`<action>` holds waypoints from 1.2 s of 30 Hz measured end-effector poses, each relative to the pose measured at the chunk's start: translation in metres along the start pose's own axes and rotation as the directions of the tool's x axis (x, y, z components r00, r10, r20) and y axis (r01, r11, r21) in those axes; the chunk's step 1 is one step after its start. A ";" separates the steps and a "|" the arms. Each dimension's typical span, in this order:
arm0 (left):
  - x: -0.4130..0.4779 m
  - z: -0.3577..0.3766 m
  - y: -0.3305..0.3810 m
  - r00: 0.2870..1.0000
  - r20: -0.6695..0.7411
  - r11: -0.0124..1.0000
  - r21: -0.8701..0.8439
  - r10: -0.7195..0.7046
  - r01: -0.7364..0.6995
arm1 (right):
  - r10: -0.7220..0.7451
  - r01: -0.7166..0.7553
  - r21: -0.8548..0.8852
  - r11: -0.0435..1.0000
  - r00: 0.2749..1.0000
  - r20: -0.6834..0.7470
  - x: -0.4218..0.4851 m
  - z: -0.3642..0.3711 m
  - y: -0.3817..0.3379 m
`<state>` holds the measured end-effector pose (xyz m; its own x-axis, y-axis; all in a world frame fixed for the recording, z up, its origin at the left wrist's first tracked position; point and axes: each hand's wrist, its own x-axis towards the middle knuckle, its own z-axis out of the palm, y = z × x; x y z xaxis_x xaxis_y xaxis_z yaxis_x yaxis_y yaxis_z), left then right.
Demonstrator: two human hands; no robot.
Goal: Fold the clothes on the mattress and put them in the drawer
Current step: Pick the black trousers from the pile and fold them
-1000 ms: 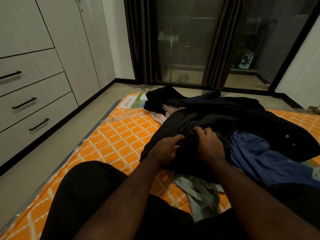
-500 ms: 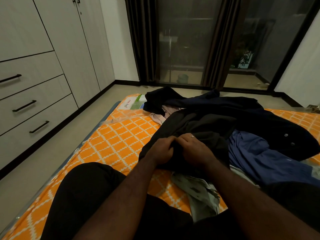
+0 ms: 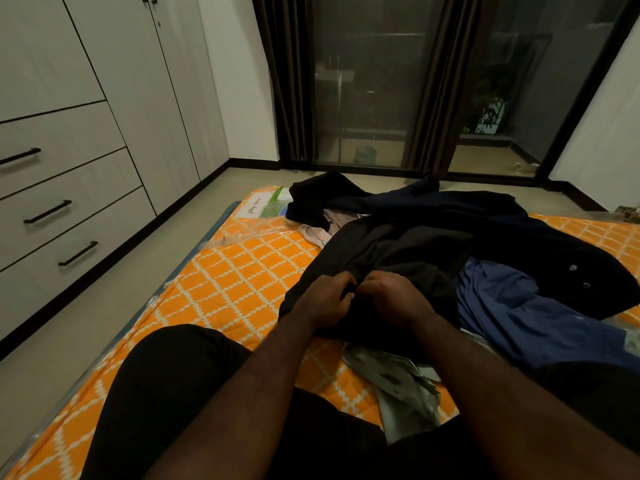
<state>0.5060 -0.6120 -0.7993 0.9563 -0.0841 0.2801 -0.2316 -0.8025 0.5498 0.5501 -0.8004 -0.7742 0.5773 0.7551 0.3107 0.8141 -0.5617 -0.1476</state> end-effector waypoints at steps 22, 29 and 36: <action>0.001 -0.004 0.005 0.993 0.108 0.998 0.040 0.040 -0.045 | 0.163 -0.162 0.054 0.985 0.987 -0.018 0.000 0.002 0.007; 0.001 -0.006 0.007 0.992 0.125 0.998 0.055 0.028 -0.035 | 0.200 -0.199 0.046 0.979 0.980 -0.018 -0.003 -0.002 -0.001; 0.003 -0.013 0.008 0.988 0.132 0.993 0.073 0.079 -0.089 | 0.253 -0.251 0.053 0.967 0.967 -0.042 -0.004 -0.001 -0.005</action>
<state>0.5043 -0.6105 -0.7838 0.9503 -0.2243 0.2161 -0.3020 -0.8327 0.4641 0.5439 -0.8009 -0.7737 0.7615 0.5734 0.3023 0.6453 -0.7143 -0.2707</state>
